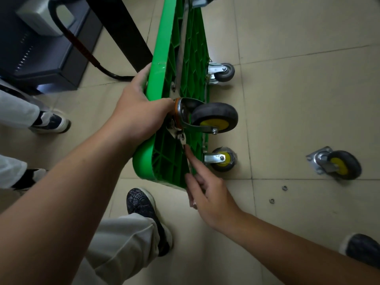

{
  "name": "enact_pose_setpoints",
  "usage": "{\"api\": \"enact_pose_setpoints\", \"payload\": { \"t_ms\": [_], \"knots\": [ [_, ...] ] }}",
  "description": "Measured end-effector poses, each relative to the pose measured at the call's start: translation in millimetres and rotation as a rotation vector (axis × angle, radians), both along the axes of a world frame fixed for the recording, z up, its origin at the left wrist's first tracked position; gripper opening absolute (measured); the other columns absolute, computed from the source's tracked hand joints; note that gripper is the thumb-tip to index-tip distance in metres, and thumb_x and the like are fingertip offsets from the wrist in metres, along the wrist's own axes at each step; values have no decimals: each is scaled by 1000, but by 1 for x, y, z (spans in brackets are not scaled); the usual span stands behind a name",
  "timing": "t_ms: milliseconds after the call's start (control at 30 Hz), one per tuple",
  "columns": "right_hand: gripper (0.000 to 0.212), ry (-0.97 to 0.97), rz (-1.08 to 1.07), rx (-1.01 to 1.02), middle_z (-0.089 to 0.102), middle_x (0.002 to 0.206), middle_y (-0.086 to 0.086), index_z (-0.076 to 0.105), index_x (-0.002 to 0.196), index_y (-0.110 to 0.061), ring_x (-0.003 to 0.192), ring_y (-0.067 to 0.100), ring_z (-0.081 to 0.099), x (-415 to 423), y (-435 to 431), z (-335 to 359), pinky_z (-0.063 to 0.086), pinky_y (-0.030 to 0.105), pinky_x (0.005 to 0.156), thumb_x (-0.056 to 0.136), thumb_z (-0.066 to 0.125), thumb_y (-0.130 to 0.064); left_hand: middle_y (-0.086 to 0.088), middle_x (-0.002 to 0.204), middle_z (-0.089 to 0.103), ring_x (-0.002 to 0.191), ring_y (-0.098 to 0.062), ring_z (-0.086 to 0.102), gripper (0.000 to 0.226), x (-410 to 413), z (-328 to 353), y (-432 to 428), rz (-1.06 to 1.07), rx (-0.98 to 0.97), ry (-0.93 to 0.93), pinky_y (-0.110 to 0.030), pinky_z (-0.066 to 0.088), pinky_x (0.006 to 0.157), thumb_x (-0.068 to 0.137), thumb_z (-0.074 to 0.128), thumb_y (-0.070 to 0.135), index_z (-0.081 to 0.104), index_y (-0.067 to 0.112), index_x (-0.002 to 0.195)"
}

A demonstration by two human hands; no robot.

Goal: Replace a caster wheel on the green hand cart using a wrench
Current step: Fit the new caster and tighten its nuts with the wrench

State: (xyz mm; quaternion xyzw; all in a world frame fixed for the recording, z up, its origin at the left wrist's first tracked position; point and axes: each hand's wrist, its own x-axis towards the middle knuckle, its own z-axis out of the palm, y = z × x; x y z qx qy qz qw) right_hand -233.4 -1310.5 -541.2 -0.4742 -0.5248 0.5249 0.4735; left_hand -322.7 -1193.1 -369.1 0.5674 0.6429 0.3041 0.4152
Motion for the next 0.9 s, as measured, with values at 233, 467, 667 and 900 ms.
{"api": "enact_pose_setpoints", "payload": {
  "t_ms": [233,467,667,900],
  "knots": [
    [54,215,-92,-267,48,50,4,31,152,-45,42,24,49,-18,-8,60,46,30,42,107,45,-19,15,91,63,58,9,64,75,0,0,-4,-13,3,-46,-11,49,51,87,69,0,43,33,149],
    [54,127,-99,-168,44,49,2,37,147,-48,38,18,42,-27,-25,64,37,24,39,105,46,-16,13,92,65,61,7,66,75,-4,-1,-3,-20,-1,-52,-13,51,53,88,69,0,42,31,151],
    [55,42,-46,-61,42,61,15,23,148,-60,51,32,37,-14,-58,15,35,45,48,103,43,-36,11,93,64,59,6,66,74,-2,0,-2,-35,-15,-40,-14,51,51,90,67,1,41,36,150],
    [54,-385,-24,380,58,139,8,16,159,-28,113,28,65,22,10,-33,48,28,106,108,35,-26,13,85,64,57,4,65,74,-1,-2,0,-27,0,-12,-15,50,49,89,66,-2,43,33,150]
  ]
}}
